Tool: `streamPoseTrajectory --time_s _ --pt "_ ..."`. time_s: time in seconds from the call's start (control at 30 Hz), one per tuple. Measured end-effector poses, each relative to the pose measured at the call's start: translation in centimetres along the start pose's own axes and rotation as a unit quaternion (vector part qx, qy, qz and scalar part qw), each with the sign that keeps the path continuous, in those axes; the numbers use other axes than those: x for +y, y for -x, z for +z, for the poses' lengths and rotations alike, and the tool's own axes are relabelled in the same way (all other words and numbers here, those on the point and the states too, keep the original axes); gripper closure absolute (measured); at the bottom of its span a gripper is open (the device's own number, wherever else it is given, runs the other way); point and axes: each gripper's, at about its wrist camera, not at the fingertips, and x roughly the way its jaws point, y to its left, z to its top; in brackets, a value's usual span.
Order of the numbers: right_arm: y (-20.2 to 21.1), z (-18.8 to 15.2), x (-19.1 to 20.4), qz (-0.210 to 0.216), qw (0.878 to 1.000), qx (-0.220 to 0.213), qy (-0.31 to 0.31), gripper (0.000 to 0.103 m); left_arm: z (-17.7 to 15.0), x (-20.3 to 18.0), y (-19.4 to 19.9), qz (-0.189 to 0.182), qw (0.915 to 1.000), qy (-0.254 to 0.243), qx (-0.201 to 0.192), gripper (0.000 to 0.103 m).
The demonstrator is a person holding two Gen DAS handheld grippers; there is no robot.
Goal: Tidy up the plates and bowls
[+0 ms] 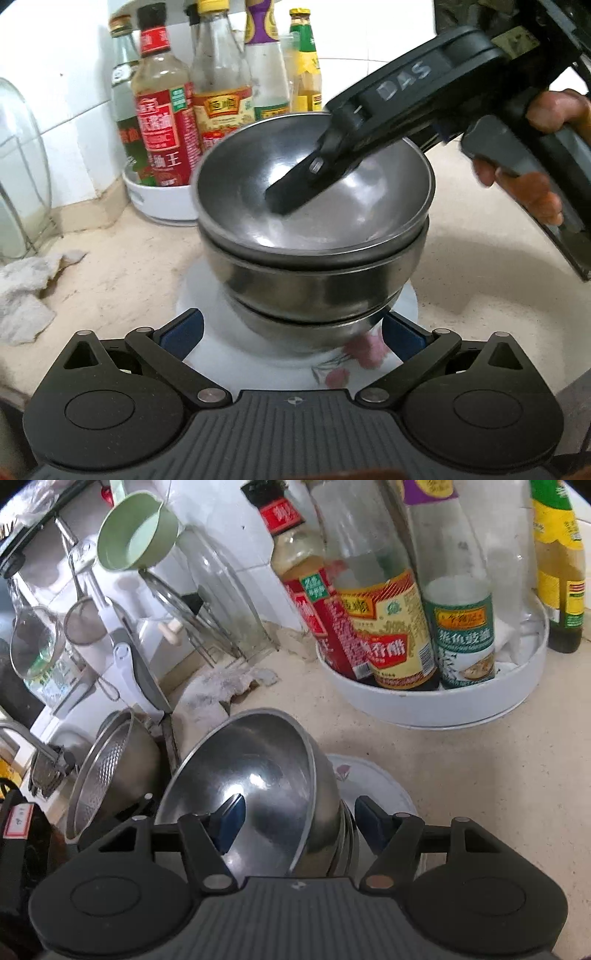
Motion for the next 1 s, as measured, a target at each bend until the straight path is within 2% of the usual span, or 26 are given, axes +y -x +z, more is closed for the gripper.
streamPoseTrajectory --time_s 0.2,0.47,0.6,0.87,0.93,1.0 --pt "3.7 -0.9 2.1 -0.036 0.998 -0.04 0.018 0.039 -0.6 0.6 2.1 -0.005 0.9997 0.025 -0.007 0.0" --pt "8.6 -5.8 6.7 -0.092 0.992 -0.081 0.036 0.038 -0.3 1.6 3.8 -0.015 0.9954 0.093 -0.019 0.0" --pt "9.9 -8.2 8.4 -0.104 0.989 -0.085 0.059 0.038 -0.1 1.0 4.9 0.005 0.9938 0.105 -0.034 0.0" --pt "14.0 -11.1 8.9 -0.072 0.988 -0.119 0.069 0.037 1.5 -2.0 9.0 0.074 0.9861 0.124 -0.082 0.0" --pt "15.4 -11.7 8.9 -0.064 0.987 -0.131 0.071 0.037 2.0 -2.9 11.4 0.116 0.979 0.123 -0.113 0.0" --pt "16.8 -12.4 9.1 -0.061 0.985 -0.144 0.074 0.034 2.5 -3.9 14.2 0.173 0.9662 0.131 -0.139 0.0"
